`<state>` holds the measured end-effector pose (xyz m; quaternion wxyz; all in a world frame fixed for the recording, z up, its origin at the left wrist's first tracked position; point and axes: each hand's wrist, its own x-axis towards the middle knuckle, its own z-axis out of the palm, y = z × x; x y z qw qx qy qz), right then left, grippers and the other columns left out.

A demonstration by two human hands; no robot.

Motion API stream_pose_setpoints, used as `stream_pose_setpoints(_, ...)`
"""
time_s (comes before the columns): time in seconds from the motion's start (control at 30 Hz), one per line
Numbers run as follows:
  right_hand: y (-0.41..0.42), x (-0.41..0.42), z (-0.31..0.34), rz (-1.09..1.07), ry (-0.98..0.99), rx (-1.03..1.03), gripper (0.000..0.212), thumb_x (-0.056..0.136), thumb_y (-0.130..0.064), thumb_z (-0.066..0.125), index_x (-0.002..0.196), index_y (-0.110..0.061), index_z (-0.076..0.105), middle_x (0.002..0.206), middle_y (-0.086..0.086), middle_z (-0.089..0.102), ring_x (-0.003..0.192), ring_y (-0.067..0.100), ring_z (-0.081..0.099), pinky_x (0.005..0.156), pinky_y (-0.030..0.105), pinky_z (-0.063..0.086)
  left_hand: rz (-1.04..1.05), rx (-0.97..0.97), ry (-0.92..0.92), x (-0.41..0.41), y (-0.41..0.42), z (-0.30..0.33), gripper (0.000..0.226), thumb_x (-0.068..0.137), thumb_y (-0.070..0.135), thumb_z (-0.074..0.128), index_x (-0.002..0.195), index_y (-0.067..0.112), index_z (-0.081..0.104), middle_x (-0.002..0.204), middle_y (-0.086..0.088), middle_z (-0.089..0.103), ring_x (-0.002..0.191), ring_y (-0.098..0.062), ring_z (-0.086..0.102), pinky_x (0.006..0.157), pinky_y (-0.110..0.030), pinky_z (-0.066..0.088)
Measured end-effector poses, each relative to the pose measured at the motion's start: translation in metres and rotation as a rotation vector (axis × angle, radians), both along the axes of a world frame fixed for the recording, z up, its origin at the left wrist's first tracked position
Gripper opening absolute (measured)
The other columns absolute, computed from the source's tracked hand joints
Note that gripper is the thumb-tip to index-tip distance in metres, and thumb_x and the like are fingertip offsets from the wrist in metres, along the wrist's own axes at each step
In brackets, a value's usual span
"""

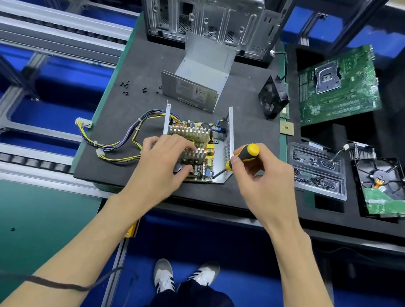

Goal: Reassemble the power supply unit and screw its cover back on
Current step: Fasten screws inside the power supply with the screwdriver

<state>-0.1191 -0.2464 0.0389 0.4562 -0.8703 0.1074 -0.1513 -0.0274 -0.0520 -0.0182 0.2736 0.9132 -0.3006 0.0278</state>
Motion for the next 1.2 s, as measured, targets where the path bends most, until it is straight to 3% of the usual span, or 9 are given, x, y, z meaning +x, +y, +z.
stream_pose_setpoints(0.67,-0.002,0.002,-0.015,0.019,-0.013,0.017,0.006,0.096,-0.015,0.07,0.092,-0.013,0.066,0.077,0.001,0.066,0.067,0.02,0.056,0.061,0.031,0.049,0.0,-0.017,-0.003,0.0,-0.001,-0.003,0.038,0.084,0.02,0.079,0.117,0.021,0.061,0.113,0.008,0.061,0.111,-0.014,0.051,0.099,-0.027,0.021)
stream_pose_setpoints(1.03,-0.003,0.006,-0.016,0.066,0.009,-0.019,0.005,0.094,-0.015,0.07,0.092,-0.013,0.067,0.075,0.004,0.067,0.068,0.023,0.058,0.066,0.039,0.05,-0.002,-0.007,0.007,0.0,-0.001,-0.002,0.04,0.082,0.022,0.08,0.117,0.021,0.061,0.113,0.009,0.061,0.111,-0.016,0.053,0.098,-0.027,0.022)
stream_pose_setpoints(1.2,0.0,0.015,-0.021,0.054,0.006,-0.006,0.03,0.091,-0.025,0.078,0.081,-0.021,0.05,0.067,-0.001,0.06,0.06,0.018,0.05,0.058,0.035,0.047,-0.001,-0.015,0.015,-0.001,-0.002,-0.001,0.039,0.082,0.022,0.079,0.117,0.022,0.06,0.113,0.009,0.061,0.111,-0.015,0.052,0.099,-0.029,0.023)
